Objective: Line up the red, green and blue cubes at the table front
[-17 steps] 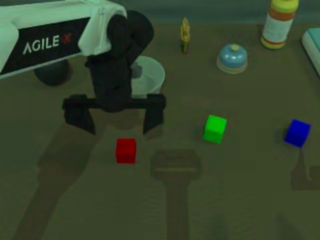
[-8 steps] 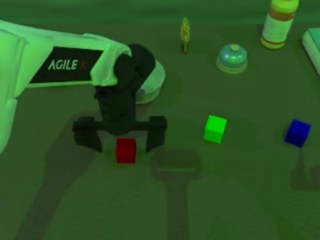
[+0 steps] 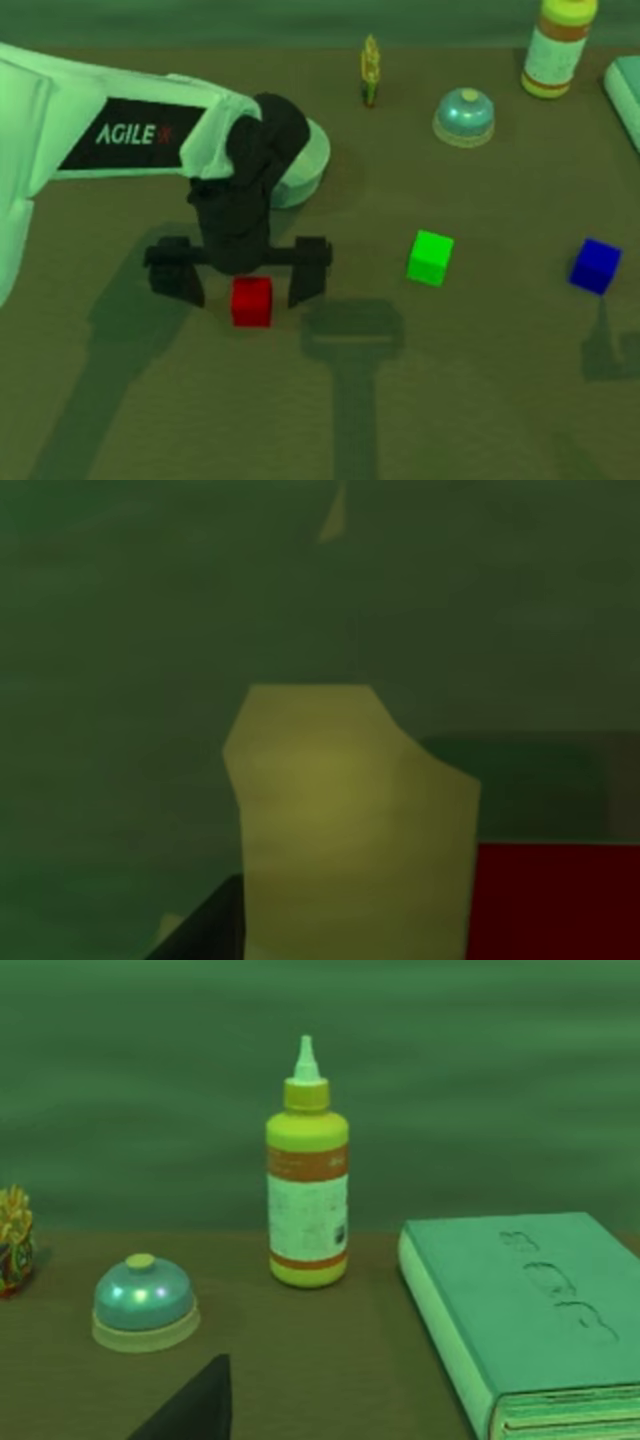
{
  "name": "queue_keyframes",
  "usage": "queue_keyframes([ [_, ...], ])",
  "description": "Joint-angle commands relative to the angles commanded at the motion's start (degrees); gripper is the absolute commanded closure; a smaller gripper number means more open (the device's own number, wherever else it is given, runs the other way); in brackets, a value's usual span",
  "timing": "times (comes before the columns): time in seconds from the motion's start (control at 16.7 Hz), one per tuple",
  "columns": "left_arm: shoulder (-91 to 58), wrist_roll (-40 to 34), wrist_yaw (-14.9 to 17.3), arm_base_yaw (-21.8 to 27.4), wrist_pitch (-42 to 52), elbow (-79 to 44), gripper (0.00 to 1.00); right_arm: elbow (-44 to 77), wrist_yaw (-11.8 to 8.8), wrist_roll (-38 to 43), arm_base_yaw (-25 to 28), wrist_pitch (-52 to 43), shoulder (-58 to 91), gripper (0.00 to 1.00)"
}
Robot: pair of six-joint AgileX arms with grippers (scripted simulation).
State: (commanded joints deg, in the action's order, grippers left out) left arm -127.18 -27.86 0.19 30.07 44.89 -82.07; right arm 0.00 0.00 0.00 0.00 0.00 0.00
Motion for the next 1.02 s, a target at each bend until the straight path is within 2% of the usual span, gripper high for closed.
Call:
queue_keyframes([
  [0.66,0.0,0.0,0.0,0.0,0.0,0.0,0.98,0.0,0.0,0.0,0.0,0.0,0.0,0.0],
  [1.02,0.0,0.0,0.0,0.0,0.0,0.0,1.0,0.0,0.0,0.0,0.0,0.0,0.0,0.0],
])
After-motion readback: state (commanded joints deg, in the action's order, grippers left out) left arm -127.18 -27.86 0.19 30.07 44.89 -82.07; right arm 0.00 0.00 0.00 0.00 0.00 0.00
